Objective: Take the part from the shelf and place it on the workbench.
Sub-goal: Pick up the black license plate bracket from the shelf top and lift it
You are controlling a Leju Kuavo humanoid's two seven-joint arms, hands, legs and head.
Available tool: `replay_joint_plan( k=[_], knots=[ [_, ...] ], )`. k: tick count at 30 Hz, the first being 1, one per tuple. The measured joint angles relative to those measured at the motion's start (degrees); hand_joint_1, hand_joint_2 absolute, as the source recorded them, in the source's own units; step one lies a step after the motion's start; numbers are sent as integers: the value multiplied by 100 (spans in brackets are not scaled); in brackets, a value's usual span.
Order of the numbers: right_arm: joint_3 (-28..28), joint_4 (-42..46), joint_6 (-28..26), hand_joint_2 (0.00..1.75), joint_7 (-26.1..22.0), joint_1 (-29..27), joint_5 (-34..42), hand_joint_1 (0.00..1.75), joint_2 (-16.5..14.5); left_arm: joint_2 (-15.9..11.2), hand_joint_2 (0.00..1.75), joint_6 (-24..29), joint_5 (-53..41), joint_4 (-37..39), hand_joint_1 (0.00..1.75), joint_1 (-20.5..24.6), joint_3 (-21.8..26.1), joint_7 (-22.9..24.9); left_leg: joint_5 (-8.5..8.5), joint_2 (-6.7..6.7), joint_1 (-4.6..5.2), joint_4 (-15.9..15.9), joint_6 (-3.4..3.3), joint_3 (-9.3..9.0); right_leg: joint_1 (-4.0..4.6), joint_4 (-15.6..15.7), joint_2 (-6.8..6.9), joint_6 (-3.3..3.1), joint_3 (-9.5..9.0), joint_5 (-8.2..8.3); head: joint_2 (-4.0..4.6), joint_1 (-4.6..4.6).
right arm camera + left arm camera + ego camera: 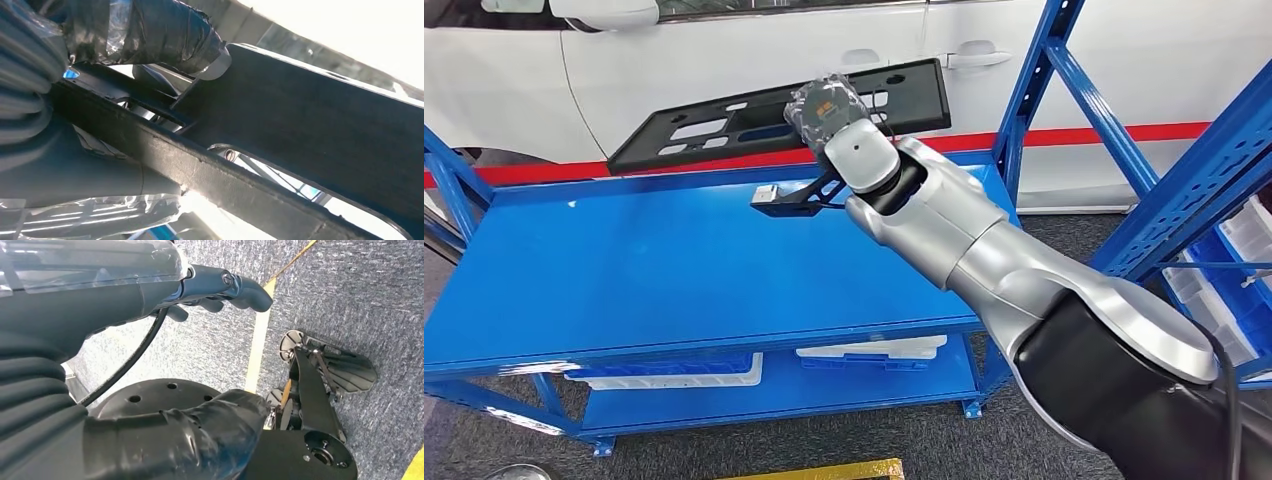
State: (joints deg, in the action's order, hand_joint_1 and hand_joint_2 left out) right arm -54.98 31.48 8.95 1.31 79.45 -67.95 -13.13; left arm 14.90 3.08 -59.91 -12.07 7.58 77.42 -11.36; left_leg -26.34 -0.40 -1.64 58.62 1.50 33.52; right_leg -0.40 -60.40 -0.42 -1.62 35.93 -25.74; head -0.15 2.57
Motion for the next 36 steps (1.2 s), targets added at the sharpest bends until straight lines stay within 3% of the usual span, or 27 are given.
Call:
replay_joint_plan(
  k=[7, 18, 23, 29, 36],
  knots=[
    [664, 593, 337, 175, -120, 267, -265, 175, 220, -18, 175, -95, 3, 0, 0, -2, -2, -193, 0, 0, 0, 0, 0, 5, 0, 0, 0, 0, 4, 0, 0, 0],
    [1089, 1126, 496, 175, -202, 285, -307, 175, 411, -27, 175, -20, -140, 0, 0, -1, -4, -236, 0, 0, 0, 0, 0, 6, 0, 0, 0, 1, 6, 0, 0, 1],
    [1243, 1214, 503, 175, -216, 238, -282, 175, 492, -29, 175, -143, -51, 0, 0, -1, -2, -291, 0, 0, 0, 0, 0, 7, 0, 0, 0, 1, 6, 0, 0, -1],
    [1582, 1205, 792, 175, -297, 158, 264, 175, 547, -29, 175, -190, 83, 0, 0, -1, 0, -336, 0, 0, 0, 1, 0, 9, -1, 1, 0, 1, 9, 1, 0, 1],
    [1606, 1064, 711, 175, -415, 202, 315, 175, 657, -39, 175, -222, 95, 0, 0, -1, 2, -365, -14, 0, 18, 37, -39, 30, -32, 9, -3, 34, 14, 13, 0, 1]
  ],
)
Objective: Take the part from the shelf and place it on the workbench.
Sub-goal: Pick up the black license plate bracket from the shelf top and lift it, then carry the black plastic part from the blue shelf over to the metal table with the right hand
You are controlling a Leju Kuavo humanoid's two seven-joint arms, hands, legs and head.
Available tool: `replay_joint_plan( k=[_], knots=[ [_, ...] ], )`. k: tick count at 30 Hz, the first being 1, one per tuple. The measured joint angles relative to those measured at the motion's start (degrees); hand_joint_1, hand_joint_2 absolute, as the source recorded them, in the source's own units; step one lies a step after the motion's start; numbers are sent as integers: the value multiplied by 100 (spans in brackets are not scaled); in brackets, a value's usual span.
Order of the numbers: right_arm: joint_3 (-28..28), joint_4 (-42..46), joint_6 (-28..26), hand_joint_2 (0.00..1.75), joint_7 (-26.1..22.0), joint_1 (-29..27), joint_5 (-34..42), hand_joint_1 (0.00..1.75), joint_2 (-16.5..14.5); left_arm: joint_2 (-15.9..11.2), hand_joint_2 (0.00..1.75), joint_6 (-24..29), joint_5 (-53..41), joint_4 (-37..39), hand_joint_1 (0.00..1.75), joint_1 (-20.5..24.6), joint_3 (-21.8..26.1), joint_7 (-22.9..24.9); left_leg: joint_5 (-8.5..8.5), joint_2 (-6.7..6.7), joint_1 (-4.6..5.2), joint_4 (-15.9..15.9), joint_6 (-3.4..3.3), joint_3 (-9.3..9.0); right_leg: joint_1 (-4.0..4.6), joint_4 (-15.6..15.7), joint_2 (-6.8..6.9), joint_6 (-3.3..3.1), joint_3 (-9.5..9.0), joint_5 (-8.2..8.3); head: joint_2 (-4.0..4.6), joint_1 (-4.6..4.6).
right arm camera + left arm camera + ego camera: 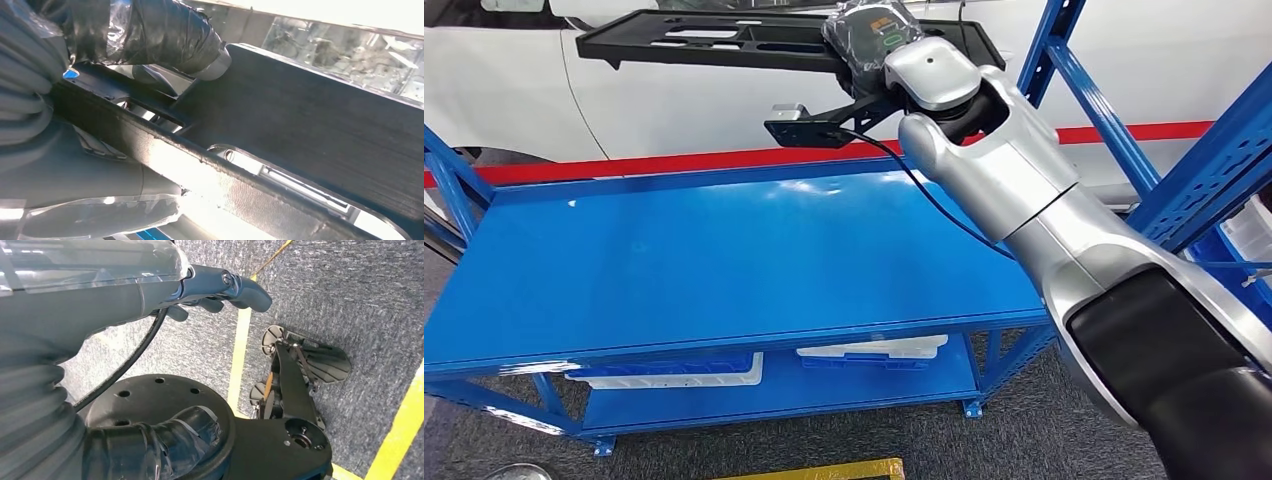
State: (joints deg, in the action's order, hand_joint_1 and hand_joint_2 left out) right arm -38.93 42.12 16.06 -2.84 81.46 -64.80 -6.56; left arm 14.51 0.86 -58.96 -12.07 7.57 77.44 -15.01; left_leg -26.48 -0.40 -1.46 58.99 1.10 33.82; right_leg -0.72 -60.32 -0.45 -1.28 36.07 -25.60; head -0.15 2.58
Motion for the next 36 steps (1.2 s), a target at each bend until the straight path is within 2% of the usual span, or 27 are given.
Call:
replay_joint_plan(
  k=[5, 6, 9, 10, 13, 18, 20, 21, 22, 23, 25, 26, 27, 28, 29, 32, 33, 34, 36],
  knots=[
    [-1, 42, -4, 175, -57, -7, 87, 175, 47, -3, 175, 97, -39, 0, 0, 1, -2, 75, 7, 0, 20, 12, -91, 17, -13, 52, 0, 86, -20, 31, 0, 1],
    [0, 69, -6, 175, -66, -8, 96, 175, 62, 1, 175, 102, -43, 0, 0, 1, -2, 80, 38, 0, 12, -45, -90, -5, -2, 93, 1, 77, -46, 55, 0, -4],
    [1, 127, -16, 175, -112, 9, 113, 175, 102, 9, 175, 108, -55, 0, 0, 1, -3, 82, 115, -1, 6, -183, -71, -59, 21, 214, 11, -10, -107, 115, 0, -19],
    [1, 134, -13, 175, -130, 15, 125, 175, 110, 9, 175, 109, -60, 0, 0, 2, -4, 83, 112, -1, 18, -173, -84, -52, 14, 231, 13, -1, -109, 121, 0, -20],
    [1, 144, 11, 175, -161, 12, 165, 175, 126, 9, 175, 112, -75, 0, 0, -1, -4, 91, 106, -3, 40, -120, -117, -22, -5, 233, 15, 87, -111, 137, 0, -22],
    [0, 144, 12, 175, -144, 12, 168, 175, 140, 9, 175, 113, -79, 0, 0, -1, -4, 98, 124, -13, 65, -47, -164, 41, -23, 235, 18, 173, -90, 186, 0, -22],
    [0, 144, 10, 175, -139, 13, 167, 175, 153, 10, 175, 113, -82, 0, 0, 3, -4, 99, 164, -1, 58, -67, -231, 50, -42, 222, 14, 217, -77, 185, 0, -22],
    [1, 144, 9, 175, -137, 15, 166, 175, 166, 11, 175, 112, -84, 0, 0, 7, -4, 99, 196, 9, 47, -93, -273, 55, -50, 162, 17, 230, -52, 111, 0, -23],
    [1, 144, 8, 175, -135, 19, 164, 175, 181, 13, 175, 110, -85, 0, 0, 10, -4, 99, 235, 21, 35, -120, -318, 69, -55, -6, 18, 236, 12, -48, 0, -24],
    [1, 144, 6, 175, -133, 23, 164, 175, 195, 15, 175, 109, -86, 0, 0, 14, -4, 98, 270, 31, 30, -137, -350, 93, -59, -280, 20, 235, 111, -273, 0, -24],
    [0, 142, 1, 175, -131, 23, 163, 175, 206, 15, 175, 109, -86, 0, 0, 19, -4, 99, 327, 38, 41, -131, -376, 173, -57, -1036, 22, 232, 362, -743, 0, -24],
    [0, 139, -1, 175, -131, 20, 163, 175, 211, 15, 175, 110, -86, 0, 0, 20, -4, 101, 351, 39, 45, -120, -375, 215, -58, -1331, 23, 234, 443, -875, 0, -24],
    [0, 136, -2, 175, -131, 17, 163, 175, 216, 15, 175, 113, -87, 0, 0, 21, -4, 105, 371, 39, 47, -106, -371, 256, -59, -1505, 24, 234, 473, -933, 0, -24],
    [0, 132, -2, 175, -131, 17, 163, 175, 220, 15, 175, 116, -88, 0, 0, 20, -4, 111, 389, 38, 47, -89, -364, 296, -61, -1520, 25, 231, 431, -908, 0, -24],
    [0, 129, -2, 175, -131, 19, 163, 175, 222, 15, 175, 122, -90, 0, 0, 19, -4, 118, 403, 35, 46, -67, -352, 333, -63, -1354, 27, 224, 302, -810, 0, -24],
    [0, 127, -2, 175, -130, 54, 165, 175, 217, 20, 175, 136, -92, 0, 0, 18, -4, 138, 459, 24, 45, 10, -275, 453, -51, -300, 28, 181, -359, -472, 0, -22],
    [0, 127, -3, 175, -130, 69, 167, 175, 211, 21, 175, 138, -93, 0, 0, 20, -4, 141, 488, 22, 46, 21, -234, 480, -34, -69, 23, 165, -482, -415, 0, -22],
    [0, 126, -3, 175, -129, 84, 167, 175, 208, 22, 175, 145, -96, 0, 0, 23, -4, 143, 523, 21, 49, 22, -189, 500, -12, 33, 17, 153, -517, -400, 0, -21],
    [0, 120, -4, 175, -126, 95, 168, 175, 204, 22, 175, 175, -121, 0, 0, 22, -4, 132, 603, 11, 47, -7, -99, 523, 4, 46, 14, 101, -456, -320, 0, -21]
  ],
)
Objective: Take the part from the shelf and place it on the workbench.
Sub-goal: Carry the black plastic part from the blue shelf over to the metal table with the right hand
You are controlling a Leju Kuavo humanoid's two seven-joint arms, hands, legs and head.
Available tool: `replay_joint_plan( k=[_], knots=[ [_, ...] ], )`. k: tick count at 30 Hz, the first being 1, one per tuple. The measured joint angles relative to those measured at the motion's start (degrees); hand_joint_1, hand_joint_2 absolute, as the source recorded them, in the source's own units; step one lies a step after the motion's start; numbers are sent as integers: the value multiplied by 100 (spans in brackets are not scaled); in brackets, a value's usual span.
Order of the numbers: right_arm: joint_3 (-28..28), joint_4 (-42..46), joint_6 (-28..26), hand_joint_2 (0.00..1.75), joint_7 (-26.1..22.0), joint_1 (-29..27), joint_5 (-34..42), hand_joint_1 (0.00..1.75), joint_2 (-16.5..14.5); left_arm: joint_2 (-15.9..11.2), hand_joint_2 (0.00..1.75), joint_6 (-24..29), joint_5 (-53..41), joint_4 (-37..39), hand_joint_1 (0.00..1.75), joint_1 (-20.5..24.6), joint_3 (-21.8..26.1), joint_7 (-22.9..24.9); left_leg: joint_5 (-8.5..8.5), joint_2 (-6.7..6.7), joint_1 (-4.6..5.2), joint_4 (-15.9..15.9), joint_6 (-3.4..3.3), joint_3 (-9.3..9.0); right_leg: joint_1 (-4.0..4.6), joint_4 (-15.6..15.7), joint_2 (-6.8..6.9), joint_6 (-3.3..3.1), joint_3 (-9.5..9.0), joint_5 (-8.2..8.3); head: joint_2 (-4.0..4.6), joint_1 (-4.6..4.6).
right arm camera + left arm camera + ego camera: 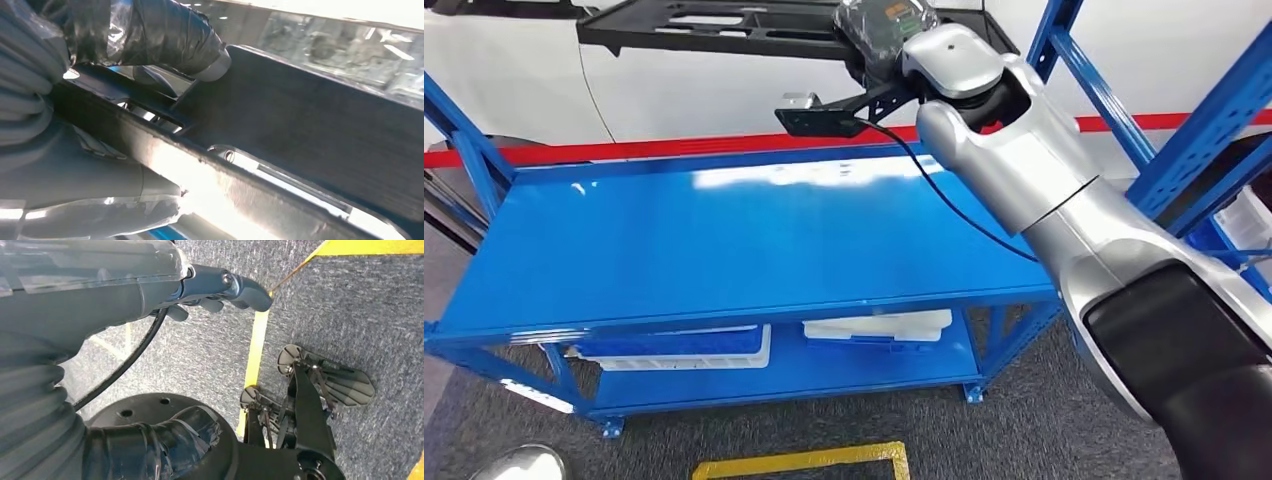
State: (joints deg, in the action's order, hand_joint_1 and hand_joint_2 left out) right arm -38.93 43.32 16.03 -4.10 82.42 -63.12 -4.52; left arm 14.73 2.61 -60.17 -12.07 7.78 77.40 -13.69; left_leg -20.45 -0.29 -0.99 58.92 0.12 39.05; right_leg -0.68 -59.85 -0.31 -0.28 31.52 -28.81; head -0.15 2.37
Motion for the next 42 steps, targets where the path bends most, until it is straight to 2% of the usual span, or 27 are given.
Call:
replay_joint_plan(
  k=[2, 3, 5, 6, 7, 8, 10, 12, 14, 16, 17, 18, 20, 21, 22, 24, 26, 28, 29, 31, 32, 34, 36, 37, 38, 40, 42],
  knots=[
    [-1, -14, 2, 175, 3, 5, 0, 175, -2, -2, 175, 36, -27, 0, 0, -5, 0, -19, -132, -6, -14, 89, 68, 82, -21, 41, 20, -85, 82, 108, 0, 2],
    [-2, -22, 3, 175, 3, 7, 1, 175, -6, -3, 175, 46, -32, 0, 0, -9, 0, -25, -354, -6, -22, 287, 94, 161, -34, 60, 30, -131, 141, 174, 0, 3],
    [-4, -35, 3, 175, 3, 11, 7, 175, -12, -4, 175, 51, -28, 0, 0, -7, 0, -25, -920, 3, -30, 962, 130, 342, -17, 58, 38, -187, 275, 290, 0, 4],
    [-4, -43, 3, 175, 3, 10, 12, 175, -13, -4, 175, 50, -27, 0, 0, -4, 0, -23, -1100, 3, -31, 1309, 141, 402, -5, 51, 42, -199, 350, 342, 0, 5],
    [-4, -51, 4, 175, 1, 9, 18, 175, -12, -4, 175, 49, -27, 0, 0, 1, 0, -21, -1146, 3, -30, 1525, 144, 396, 7, 39, 44, -200, 425, 392, 1, 4],
    [-4, -59, 4, 175, -1, 9, 22, 175, -11, -4, 175, 44, -29, 0, 0, 6, 0, -19, -1083, 3, -29, 1573, 139, 307, 17, 23, 46, -198, 502, 439, 1, 5],
    [-4, -66, 2, 175, -3, 9, 27, 175, -11, -5, 175, 31, -36, 0, 0, 14, 0, -12, -826, 2, -21, 1085, 95, -156, 32, -16, 46, -188, 633, 518, 1, 5],
    [-4, -64, -1, 175, -3, 10, 28, 175, -7, -10, 175, 15, -39, 0, 0, 21, 0, -3, -797, -2, 10, 343, 27, -690, 50, -45, 47, -150, 717, 589, 0, 4],
    [-4, -62, 0, 175, -3, 10, 34, 175, -1, -15, 175, 6, -39, 0, 0, 28, 0, 6, -862, -10, 45, -6, -20, -884, 50, -33, 53, -89, 745, 674, 1, 2],
    [-4, -66, 14, 175, -4, 11, 69, 175, 13, -14, 175, 4, -38, 0, 0, 29, 0, 17, -763, 4, 37, -75, -74, -844, 45, -16, 42, -21, 767, 723, 1, 1],
    [-4, -71, 25, 175, -7, 16, 93, 175, 25, -13, 175, 4, -37, 0, 0, 31, 0, 22, -696, 20, 23, -110, -114, -812, 48, -69, 27, 9, 806, 638, 0, -2],
    [-4, -75, 34, 175, -11, 24, 114, 175, 40, -12, 175, 4, -34, 0, 0, 33, 0, 25, -617, 39, 7, -145, -154, -762, 51, -227, 15, 36, 873, 444, 0, -5],
    [-4, -80, 40, 175, -25, 37, 133, 175, 60, -11, 175, 4, -30, 0, 0, 37, 0, 27, -487, 60, -3, -154, -202, -614, 41, -849, 7, 69, 1050, -118, 0, -8],
    [-4, -80, 39, 175, -31, 38, 134, 175, 67, -11, 175, 4, -27, 0, 0, 37, 0, 27, -433, 65, -2, -135, -207, -527, 30, -1209, 10, 84, 1118, -318, 0, -8],
    [-4, -80, 39, 175, -36, 35, 134, 175, 71, -11, 175, 4, -26, 0, 0, 35, 0, 27, -386, 67, -3, -111, -205, -440, 16, -1478, 11, 96, 1138, -386, 0, -8],
    [-4, -80, 38, 175, -40, 31, 135, 175, 79, -10, 175, 3, -26, 0, 0, 35, 0, 27, -297, 68, -11, -40, -186, -256, -17, -1512, 15, 116, 932, -166, 0, -8],
    [-4, -70, 34, 175, -40, 33, 135, 175, 79, -8, 175, 0, -26, 0, 0, 35, 0, 27, -225, 64, -15, 48, -136, -88, -41, -889, 17, 118, 413, 24, 0, -8],
    [-4, -36, 26, 175, -39, 31, 135, 175, 64, -7, 175, -2, -26, 0, 0, 36, 0, 27, -147, 60, -11, 98, -64, 10, -20, -277, -2, 81, 27, -66, 0, -3],
    [-5, -21, 24, 175, -33, 31, 134, 175, 61, -7, 175, -3, -26, 0, 0, 36, 0, 28, -95, 56, -7, 89, -27, 36, 4, -143, -11, 50, -23, -123, 0, -1],
    [-8, -10, 27, 175, -16, 26, 132, 175, 66, -7, 175, -4, -25, 0, 0, 31, 1, 31, -8, 48, -16, 54, 46, 73, 14, -84, -2, -41, 39, -35, 0, -4],
    [-13, -10, 30, 175, -8, 23, 130, 175, 67, -7, 175, -5, -25, 0, 0, 27, 2, 33, -50, 44, -24, 73, 75, 112, 9, -71, 9, -88, 83, 26, 0, -4],
    [-21, -9, 37, 175, -3, 22, 127, 175, 64, -7, 175, -8, -20, 0, 0, 14, 2, 34, -507, 40, -37, 444, 112, 260, -10, -48, 29, -180, 211, 168, 1, -1],
    [-25, -8, 49, 175, -3, 27, 128, 175, 65, -7, 175, -12, -16, 0, 0, 8, 2, 34, -1082, 39, -35, 1172, 135, 430, 10, -50, 31, -224, 377, 303, 1, 1],
    [-26, -8, 56, 175, -3, 28, 127, 175, 65, -7, 175, -14, -15, 0, 0, 10, 2, 34, -1200, 38, -34, 1490, 140, 467, 22, -52, 31, -230, 461, 367, 1, 1],
    [-28, -8, 66, 175, -3, 28, 127, 175, 67, -7, 175, -15, -16, 0, 0, 15, 2, 34, -1168, 38, -32, 1674, 135, 435, 34, -56, 31, -231, 547, 432, 0, 2],
    [-36, 0, 80, 175, -3, 28, 127, 175, 73, -7, 175, -19, -20, 0, 0, 23, 1, 34, -869, 37, -18, 1521, 89, 106, 59, -61, 29, -224, 710, 561, 0, 2],
    [-39, 35, 91, 175, -3, 35, 128, 175, 86, -13, 175, -20, -25, 0, 0, 32, 0, 34, -797, 32, 25, 768, 0, -544, 77, -66, 27, -202, 822, 676, 0, 2]
  ],
)
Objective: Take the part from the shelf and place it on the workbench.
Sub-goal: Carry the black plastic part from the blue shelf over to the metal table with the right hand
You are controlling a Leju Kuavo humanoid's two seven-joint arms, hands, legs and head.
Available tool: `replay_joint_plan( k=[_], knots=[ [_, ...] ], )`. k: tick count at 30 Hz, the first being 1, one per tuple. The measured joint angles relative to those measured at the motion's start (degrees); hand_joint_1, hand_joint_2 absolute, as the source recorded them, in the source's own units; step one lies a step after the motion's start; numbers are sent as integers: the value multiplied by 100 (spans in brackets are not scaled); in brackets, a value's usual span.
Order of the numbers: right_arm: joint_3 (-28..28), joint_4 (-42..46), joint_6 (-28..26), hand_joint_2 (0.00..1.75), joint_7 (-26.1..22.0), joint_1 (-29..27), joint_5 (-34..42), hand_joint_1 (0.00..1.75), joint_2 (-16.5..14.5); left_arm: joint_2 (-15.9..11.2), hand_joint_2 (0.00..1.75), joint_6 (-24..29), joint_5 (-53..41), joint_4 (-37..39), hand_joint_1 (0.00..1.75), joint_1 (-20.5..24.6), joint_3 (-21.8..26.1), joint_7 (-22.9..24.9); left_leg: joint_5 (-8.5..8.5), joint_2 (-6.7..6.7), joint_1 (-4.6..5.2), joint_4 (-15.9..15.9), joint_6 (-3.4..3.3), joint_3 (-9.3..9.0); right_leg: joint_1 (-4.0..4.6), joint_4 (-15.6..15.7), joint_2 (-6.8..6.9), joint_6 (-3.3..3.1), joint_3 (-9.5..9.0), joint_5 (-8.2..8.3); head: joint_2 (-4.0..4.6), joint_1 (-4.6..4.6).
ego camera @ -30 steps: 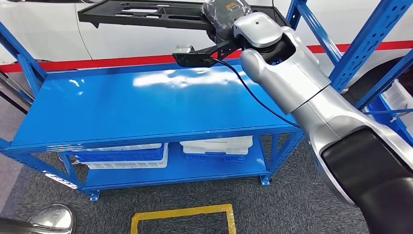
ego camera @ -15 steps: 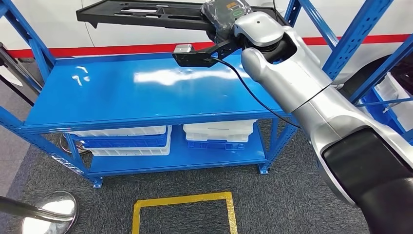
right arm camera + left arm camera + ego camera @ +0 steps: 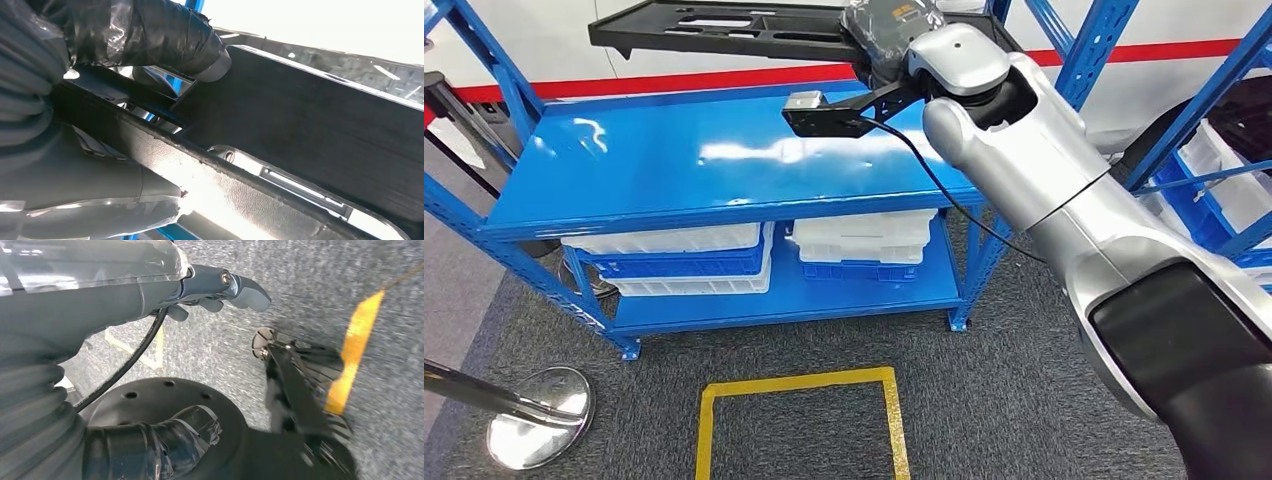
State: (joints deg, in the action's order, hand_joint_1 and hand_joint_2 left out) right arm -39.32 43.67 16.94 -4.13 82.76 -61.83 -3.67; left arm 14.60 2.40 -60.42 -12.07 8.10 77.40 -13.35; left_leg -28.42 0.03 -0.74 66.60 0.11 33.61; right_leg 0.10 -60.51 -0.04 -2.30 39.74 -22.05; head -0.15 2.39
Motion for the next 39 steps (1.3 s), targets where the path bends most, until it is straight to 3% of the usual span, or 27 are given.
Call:
replay_joint_plan(
  k=[2, 3, 5, 6, 7, 9, 10, 11, 12, 14, 16, 18, 20, 21, 23, 25, 26, 28, 29, 30, 32, 33, 35, 36, 37, 39],
  knots=[
    [0, 41, 17, 175, 1, 25, 0, 175, 22, -7, 175, -2, -1, 0, 0, 12, 1, -1, -155, -8, 49, -670, -60, -462, -7, 26, 17, 54, 35, 114, 0, -1],
    [-2, 53, 33, 175, 1, 43, 1, 175, 31, -8, 175, -3, -1, 0, 0, 17, 1, -2, -178, -10, 69, -828, -74, -532, -12, 56, 25, 89, 39, 178, 0, -1],
    [-4, 54, 76, 175, 2, 77, 3, 175, 42, -2, 175, -10, 3, 1, 0, 18, 2, -8, -44, 3, 53, -919, -114, -467, -15, 112, 21, 154, 64, 245, 0, -1],
    [-6, 53, 97, 175, 2, 97, 4, 175, 49, 0, 175, -13, 8, 2, 0, 18, 2, -15, 36, 20, 35, -950, -151, -418, -13, 51, 11, 179, 113, 130, 1, -2],
    [-8, 53, 112, 175, 5, 121, 5, 175, 56, 3, 175, -15, 13, 2, 0, 17, 2, -23, 122, 41, 17, -971, -189, -341, -18, -133, 2, 203, 190, -110, 1, -4],
    [-12, 53, 122, 175, 14, 163, 7, 175, 62, 2, 175, -15, 19, 2, 0, 16, 2, -40, 269, 66, 13, -963, -241, -162, -50, -821, -1, 249, 365, -729, 1, -6],
    [-13, 51, 121, 175, 20, 174, 7, 175, 61, 2, 175, -13, 17, 2, 0, 16, 2, -46, 341, 70, 12, -953, -245, -64, -67, -1201, 0, 277, 416, -901, 0, -6],
    [-15, 48, 119, 175, 24, 177, 7, 175, 61, 3, 175, -10, 13, 2, 0, 16, 2, -49, 409, 71, 10, -942, -240, 33, -83, -1472, 2, 301, 411, -906, 0, -5],
    [-17, 43, 117, 175, 27, 177, 7, 175, 61, 3, 175, -7, 7, 2, 0, 17, 2, -51, 474, 70, 7, -924, -232, 132, -99, -1588, 3, 320, 336, -785, 0, -7],
    [-22, 36, 113, 175, 33, 187, 7, 175, 60, 4, 175, 2, -6, 2, 0, 17, 1, -50, 584, 66, -1, -860, -195, 320, -124, -1240, 3, 322, -86, -475, 0, -5],
    [-23, 36, 108, 175, 35, 217, 7, 175, 42, 9, 175, 11, -10, 2, 0, 17, 0, -41, 668, 60, 4, -790, -132, 464, -108, -425, 2, 287, -670, -565, 0, -3],
    [-24, 30, 105, 175, 39, 244, 7, 175, 25, 12, 175, 17, -10, 2, 0, 16, 1, -28, 771, 59, 2, -795, -61, 533, -65, 54, 0, 237, -926, -739, 0, -3],
    [-28, 13, 108, 175, 47, 248, 7, 175, 25, 11, 175, 22, -10, 2, 0, 5, 2, -16, 861, 45, -10, -842, 4, 585, -68, 137, 10, 166, -870, -642, 0, -4],
    [-33, 1, 110, 175, 49, 247, 6, 175, 23, 9, 175, 26, -11, 2, 0, 1, 2, -10, 810, 28, -11, -819, 36, 627, -80, 178, 18, 126, -829, -567, 0, -3],
    [-50, -23, 108, 175, 50, 249, 6, 175, 8, 6, 175, 43, -22, 2, 0, -9, 2, -2, 323, -4, -17, -410, 94, 770, -105, 236, 30, 46, -706, -403, 0, 2],
    [-64, -42, 105, 175, 52, 255, 7, 175, -4, 5, 175, 70, -50, 2, 0, -17, 1, -7, -223, -9, -23, 321, 142, 917, -96, 239, 32, 11, -553, -275, 0, 5],
    [-69, -51, 105, 175, 53, 256, 7, 175, -7, 4, 175, 86, -64, 2, 0, -13, 0, -20, -293, -8, -33, 607, 160, 939, -95, 229, 35, 17, -478, -222, 0, 4],
    [-85, -70, 108, 175, 60, 255, 10, 175, -10, -1, 175, 107, -88, 2, 0, 5, 0, -55, -61, -6, -66, 703, 203, 765, -113, 193, 42, 50, -325, -136, 0, 4],
    [-93, -76, 107, 175, 63, 254, 13, 175, -11, -3, 175, 113, -94, 2, 0, 13, 0, -69, 121, -5, -91, 491, 229, 559, -128, 158, 45, 73, -257, -105, 0, 4],
    [-98, -78, 106, 175, 67, 256, 16, 175, -13, -3, 175, 116, -98, 3, 0, 22, 0, -79, 198, -11, -101, 150, 264, 293, -133, 120, 47, 103, -188, -81, 0, 6],
    [-100, -78, 101, 175, 77, 258, 19, 175, -16, 1, 175, 115, -101, 3, 0, 29, -1, -87, 123, -43, -98, -496, 246, -127, -121, 55, 51, 167, -97, -27, 0, 2],
    [-102, -82, 98, 175, 80, 258, 20, 175, -19, 3, 175, 114, -102, 3, 0, 35, -1, -89, 39, -58, -80, -670, 220, -219, -108, 45, 48, 206, -63, 21, 0, 0],
    [-105, -94, 96, 175, 85, 248, 20, 175, -11, 4, 175, 111, -102, 3, 0, 43, -1, -89, 37, -55, -84, -755, 135, -205, -111, 51, 32, 278, -21, 90, 0, -4],
    [-106, -105, 96, 175, 86, 244, 19, 175, 5, 3, 175, 111, -102, 2, 0, 50, -1, -89, 72, -44, -90, -766, 92, -174, -118, 12, 22, 310, 15, 37, 0, -5],
    [-110, -112, 95, 175, 86, 239, 19, 175, 19, 2, 175, 111, -100, 2, 0, 50, -1, -87, 114, -29, -95, -778, 32, -138, -128, -123, 14, 331, 67, -122, 0, -8],
    [-117, -123, 92, 175, 87, 231, 17, 175, 35, 0, 175, 110, -94, 2, 0, 46, -1, -83, 199, -10, -68, -771, -77, -35, -131, -736, 9, 344, 238, -646, 0, -14]
  ],
)
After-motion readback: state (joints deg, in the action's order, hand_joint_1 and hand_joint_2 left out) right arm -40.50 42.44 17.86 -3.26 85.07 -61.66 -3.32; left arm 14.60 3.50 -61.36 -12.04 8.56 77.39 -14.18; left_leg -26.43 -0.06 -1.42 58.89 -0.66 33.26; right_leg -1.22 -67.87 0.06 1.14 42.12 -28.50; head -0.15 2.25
